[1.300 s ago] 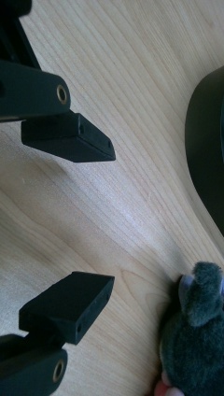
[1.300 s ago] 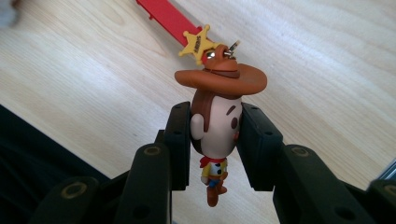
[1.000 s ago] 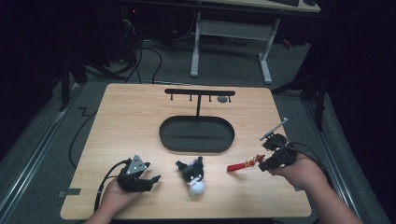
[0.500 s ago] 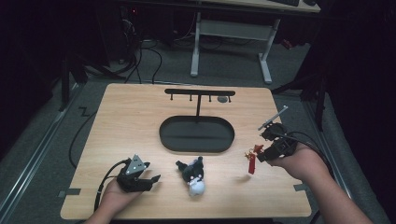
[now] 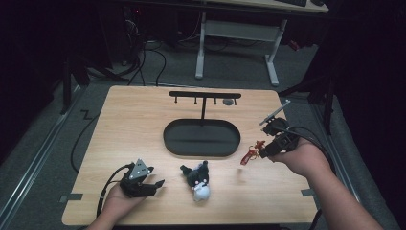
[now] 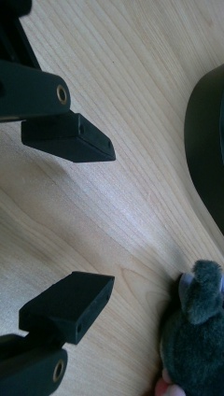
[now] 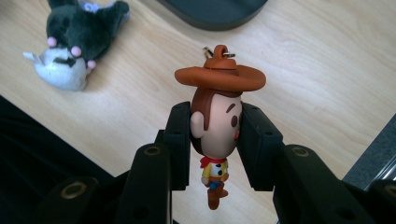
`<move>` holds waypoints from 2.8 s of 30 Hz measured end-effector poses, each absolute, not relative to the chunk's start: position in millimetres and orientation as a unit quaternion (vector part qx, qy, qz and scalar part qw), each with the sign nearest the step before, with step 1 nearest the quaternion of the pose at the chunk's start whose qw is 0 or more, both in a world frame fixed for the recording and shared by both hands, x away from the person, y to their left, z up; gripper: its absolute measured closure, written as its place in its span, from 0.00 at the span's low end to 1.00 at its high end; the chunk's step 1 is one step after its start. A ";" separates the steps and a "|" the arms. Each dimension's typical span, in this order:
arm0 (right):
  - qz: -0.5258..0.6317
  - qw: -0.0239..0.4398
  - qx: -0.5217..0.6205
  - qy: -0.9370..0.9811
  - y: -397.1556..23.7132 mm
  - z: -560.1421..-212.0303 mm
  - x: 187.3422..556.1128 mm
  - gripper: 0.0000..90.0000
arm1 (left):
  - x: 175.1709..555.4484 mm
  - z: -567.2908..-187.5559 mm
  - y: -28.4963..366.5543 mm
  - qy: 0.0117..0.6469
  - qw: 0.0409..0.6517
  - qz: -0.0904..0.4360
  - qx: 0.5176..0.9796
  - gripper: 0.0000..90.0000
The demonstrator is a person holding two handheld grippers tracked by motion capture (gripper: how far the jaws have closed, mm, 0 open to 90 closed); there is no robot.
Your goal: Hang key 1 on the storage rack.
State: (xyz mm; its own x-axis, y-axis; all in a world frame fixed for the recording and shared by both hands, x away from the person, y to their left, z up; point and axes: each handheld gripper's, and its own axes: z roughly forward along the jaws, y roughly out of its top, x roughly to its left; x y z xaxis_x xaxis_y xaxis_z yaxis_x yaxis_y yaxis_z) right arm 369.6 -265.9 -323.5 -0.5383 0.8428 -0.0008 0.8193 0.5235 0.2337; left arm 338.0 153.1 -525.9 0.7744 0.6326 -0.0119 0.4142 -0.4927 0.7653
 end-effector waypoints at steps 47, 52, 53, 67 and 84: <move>0.127 0.063 0.501 0.854 -239.9 -300.0 463.6 0.74 | 337.5 -527.0 155.7 0.304 0.398 0.134 0.855 0.38; 0.129 0.065 0.499 0.854 -234.8 -296.6 471.4 0.74 | 337.8 -527.5 156.0 0.305 0.397 0.133 0.855 0.38; 0.133 0.068 0.498 0.854 -233.8 -296.0 472.6 0.74 | 338.0 -527.7 156.0 0.305 0.397 0.132 0.855 0.38; 0.144 0.078 0.505 0.847 -227.2 -289.2 489.7 0.74 | 337.7 -527.4 156.6 0.304 0.398 0.133 0.855 0.38; 0.149 0.087 0.520 0.836 -230.0 -292.5 506.4 0.74 | 337.9 -527.7 156.8 0.302 0.397 0.132 0.857 0.38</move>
State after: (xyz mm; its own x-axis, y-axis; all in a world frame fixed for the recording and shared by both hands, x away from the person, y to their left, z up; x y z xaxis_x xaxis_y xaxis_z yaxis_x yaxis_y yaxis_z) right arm 506.4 -230.0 -292.5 -0.4431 0.8964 0.0093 0.8445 0.4138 0.3400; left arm 337.9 156.8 -527.7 0.7824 0.6226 -0.0127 0.4126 -0.5030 0.7594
